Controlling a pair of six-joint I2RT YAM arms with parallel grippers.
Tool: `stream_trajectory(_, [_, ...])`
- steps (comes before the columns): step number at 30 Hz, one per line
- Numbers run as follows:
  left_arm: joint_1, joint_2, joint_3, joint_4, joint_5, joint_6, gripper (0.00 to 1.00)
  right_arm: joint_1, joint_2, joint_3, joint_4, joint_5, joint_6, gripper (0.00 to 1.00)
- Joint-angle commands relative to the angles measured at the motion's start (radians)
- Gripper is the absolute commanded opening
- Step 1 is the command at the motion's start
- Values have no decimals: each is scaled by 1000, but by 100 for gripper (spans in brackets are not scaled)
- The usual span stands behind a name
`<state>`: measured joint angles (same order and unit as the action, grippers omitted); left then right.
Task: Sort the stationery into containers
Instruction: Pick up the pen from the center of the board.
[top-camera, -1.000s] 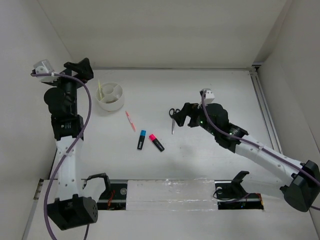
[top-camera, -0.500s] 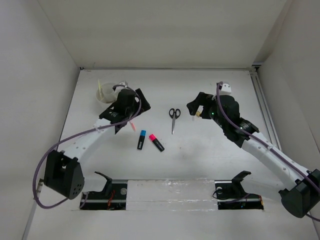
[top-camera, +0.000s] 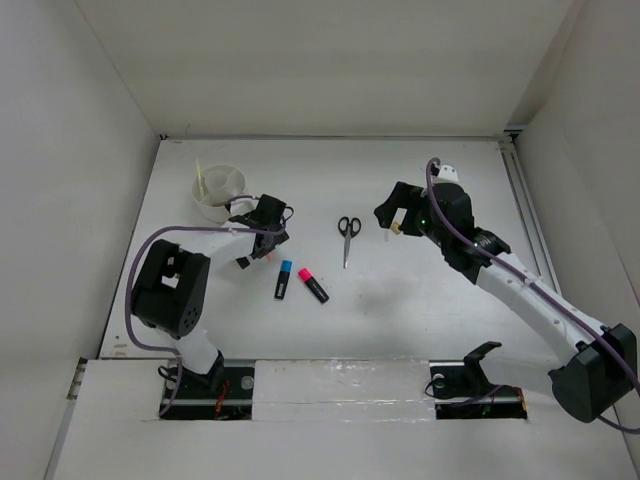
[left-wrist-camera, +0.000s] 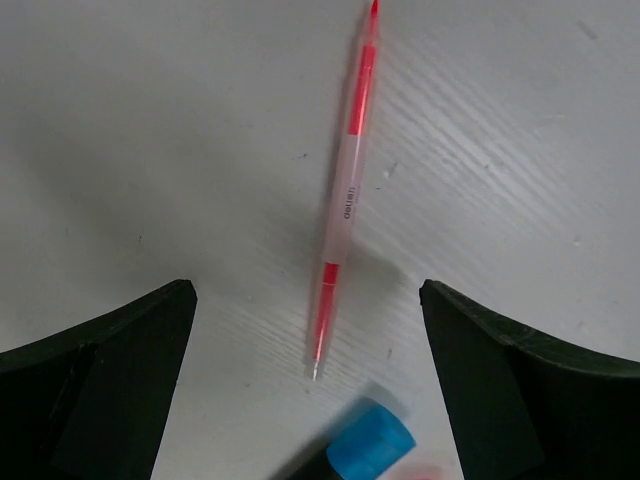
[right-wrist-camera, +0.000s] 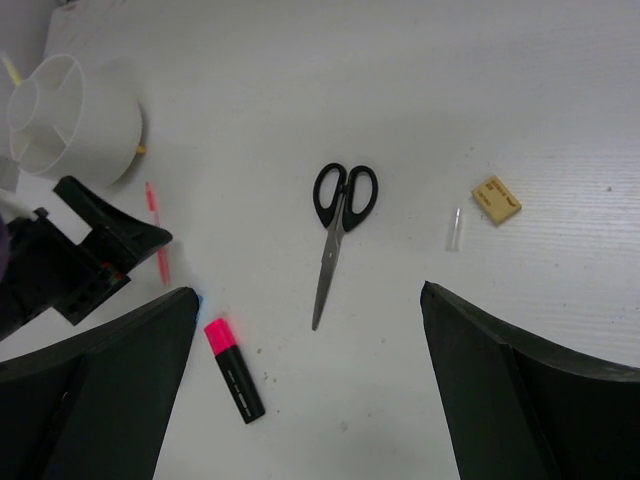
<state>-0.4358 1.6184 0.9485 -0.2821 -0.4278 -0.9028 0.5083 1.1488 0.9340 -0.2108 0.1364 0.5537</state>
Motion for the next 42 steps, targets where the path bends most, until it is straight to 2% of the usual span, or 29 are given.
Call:
stream_trajectory(1, [6, 37, 30, -15, -32, -24, 92, -11, -12, 9, 47, -46, 3, 99])
stream_trajectory(4, [17, 61, 30, -15, -32, -24, 87, -11, -12, 9, 47, -46, 3, 99])
stream_trajectory(8, [17, 81, 41, -15, -32, -24, 74, -11, -21, 0, 47, -46, 3, 99])
stream_trajectory(9, [17, 95, 41, -25, -32, -24, 64, -22, -30, 0, 47, -55, 3, 99])
stream_trajectory(12, [17, 133, 62, -34, -8, -15, 55, -33, -40, -9, 47, -75, 3, 99])
stream_trajectory(13, [17, 144, 76, -49, -8, -15, 46, -42, -40, -9, 47, -75, 3, 99])
stream_trajectory(16, [17, 182, 102, -69, 10, -4, 38, -60, -64, -20, 47, -96, 3, 99])
stream_trajectory(19, [17, 210, 124, -95, 11, 5, 35, -70, -93, -29, 47, -132, 3, 99])
stream_trajectory(21, [26, 210, 124, -106, 35, 5, 29, -82, -107, -38, 47, -147, 12, 99])
stream_trajectory(22, [26, 210, 124, -106, 35, 18, 20, -91, -118, -38, 47, -156, 12, 98])
stream_trajectory(25, [26, 210, 115, -115, 60, 42, 7, -103, -129, -38, 47, -191, 12, 98])
stream_trajectory(26, [26, 210, 115, -126, 72, 42, 0, -112, -138, -38, 47, -202, 12, 98])
stream_trajectory(34, [26, 155, 93, -69, 167, 165, 0, -160, -109, -29, 47, -285, -20, 98])
stream_trajectory(35, [13, 99, 84, -60, 176, 204, 0, -160, -95, -29, 47, -285, -20, 98])
stream_trajectory(38, [-38, -24, 134, -109, 91, 225, 0, -160, -12, -20, 47, -285, -46, 95])
stream_trajectory(42, [-38, -153, 194, -180, 77, 249, 0, -160, 100, 28, 18, -210, -55, 93])
